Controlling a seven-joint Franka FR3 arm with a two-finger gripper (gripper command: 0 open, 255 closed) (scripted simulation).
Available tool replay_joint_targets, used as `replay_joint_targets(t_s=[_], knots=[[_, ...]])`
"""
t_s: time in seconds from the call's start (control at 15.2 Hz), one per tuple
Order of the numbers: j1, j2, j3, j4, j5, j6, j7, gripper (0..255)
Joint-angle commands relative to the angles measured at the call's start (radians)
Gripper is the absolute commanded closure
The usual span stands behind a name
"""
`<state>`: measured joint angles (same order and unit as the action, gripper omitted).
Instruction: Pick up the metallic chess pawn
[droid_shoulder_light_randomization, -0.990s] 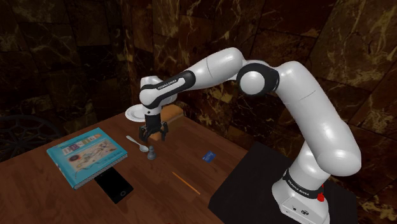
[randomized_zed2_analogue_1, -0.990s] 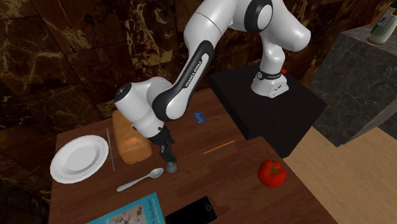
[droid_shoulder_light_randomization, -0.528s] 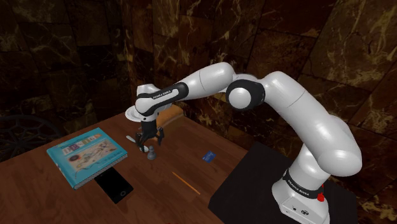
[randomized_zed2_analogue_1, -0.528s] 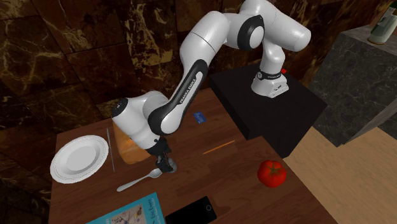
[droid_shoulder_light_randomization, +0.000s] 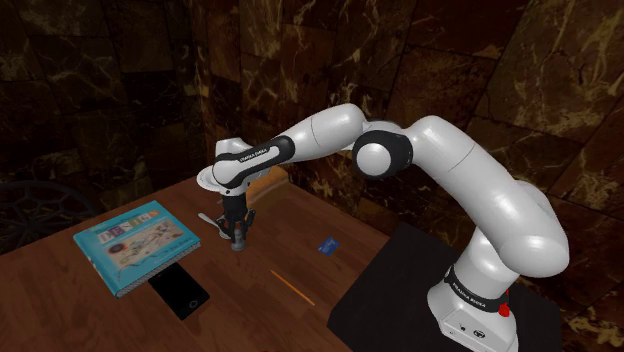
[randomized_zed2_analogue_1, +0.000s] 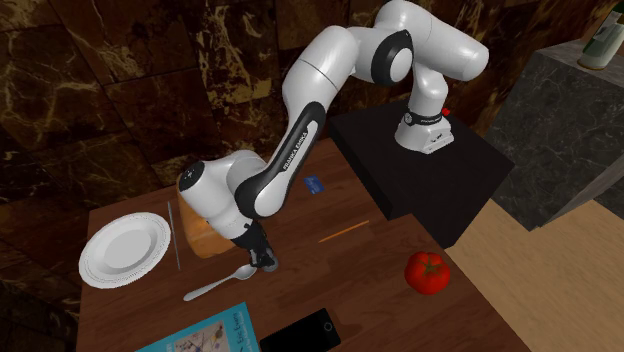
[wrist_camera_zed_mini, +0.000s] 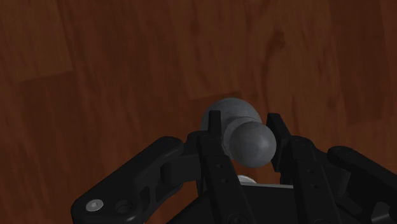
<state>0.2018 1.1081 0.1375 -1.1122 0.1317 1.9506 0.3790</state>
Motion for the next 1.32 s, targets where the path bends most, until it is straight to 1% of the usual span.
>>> replay_joint_targets(t_s=[0.0,0.33,1.25], knots=[[0.000,0.000,0.000,0.000,0.000,0.000,0.000,255],[0.000,0.001,0.000,0.001,0.000,-0.001,-0.001,255],[-0.009,-0.138,0.005,-0.054,0.004,-0.082,0.018,255]])
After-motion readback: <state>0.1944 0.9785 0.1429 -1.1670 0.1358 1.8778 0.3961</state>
